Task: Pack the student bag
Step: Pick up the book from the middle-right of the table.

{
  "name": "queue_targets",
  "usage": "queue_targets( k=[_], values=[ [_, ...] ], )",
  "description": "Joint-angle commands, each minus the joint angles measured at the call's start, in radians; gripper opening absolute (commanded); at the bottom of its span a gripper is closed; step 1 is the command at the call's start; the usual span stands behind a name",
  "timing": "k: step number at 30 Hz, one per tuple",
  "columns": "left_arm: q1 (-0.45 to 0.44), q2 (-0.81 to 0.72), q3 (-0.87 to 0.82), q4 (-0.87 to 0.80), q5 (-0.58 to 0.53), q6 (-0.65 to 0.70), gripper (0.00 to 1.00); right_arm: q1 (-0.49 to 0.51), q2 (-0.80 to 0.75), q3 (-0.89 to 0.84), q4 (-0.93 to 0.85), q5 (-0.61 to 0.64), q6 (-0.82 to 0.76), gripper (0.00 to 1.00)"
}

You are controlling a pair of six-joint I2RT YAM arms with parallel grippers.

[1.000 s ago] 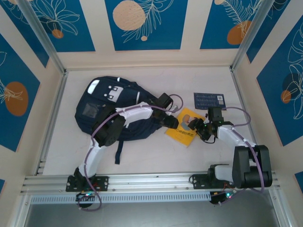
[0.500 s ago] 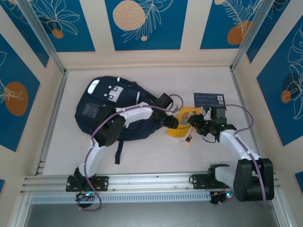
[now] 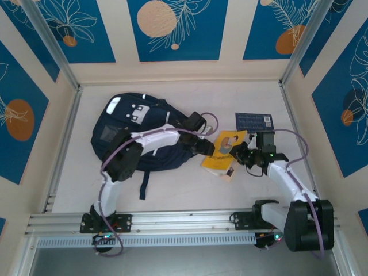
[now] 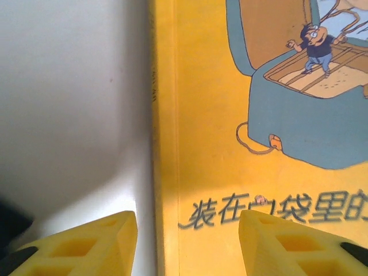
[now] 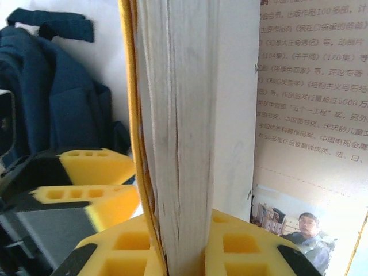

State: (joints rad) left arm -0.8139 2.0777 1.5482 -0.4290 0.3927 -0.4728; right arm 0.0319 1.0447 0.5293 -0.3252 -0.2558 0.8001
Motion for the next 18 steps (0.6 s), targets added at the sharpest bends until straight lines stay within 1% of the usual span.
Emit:
queue_targets(
  k=[1, 4, 7, 12, 15, 18],
  values=[
    [0.062, -0.151, -0.056, 0.031, -0.005, -0.059, 0.53, 0.008, -0.074, 0.057, -0.006, -0.087, -0.029, 0.06],
    [0.094, -0.239, -0.093, 0.03, 0.028, -0.084, 0.55, 0.018, -0.123, 0.084, 0.001, -0.142, -0.019, 0.05],
    [0.117, -0.299, -0.111, 0.015, 0.069, -0.106, 0.58, 0.034, -0.172, 0.099, 0.037, -0.181, 0.011, 0.05],
    [0.162, -0.372, -0.159, 0.046, 0.152, -0.154, 0.65, 0.084, -0.216, 0.12, 0.121, -0.237, 0.068, 0.04],
    [0.182, -0.382, -0.184, 0.104, 0.256, -0.202, 0.66, 0.119, -0.219, 0.124, 0.18, -0.277, 0.096, 0.05],
    [0.191, -0.381, -0.218, 0.193, 0.356, -0.269, 0.66, 0.127, -0.221, 0.106, 0.258, -0.322, 0.142, 0.05]
  ],
)
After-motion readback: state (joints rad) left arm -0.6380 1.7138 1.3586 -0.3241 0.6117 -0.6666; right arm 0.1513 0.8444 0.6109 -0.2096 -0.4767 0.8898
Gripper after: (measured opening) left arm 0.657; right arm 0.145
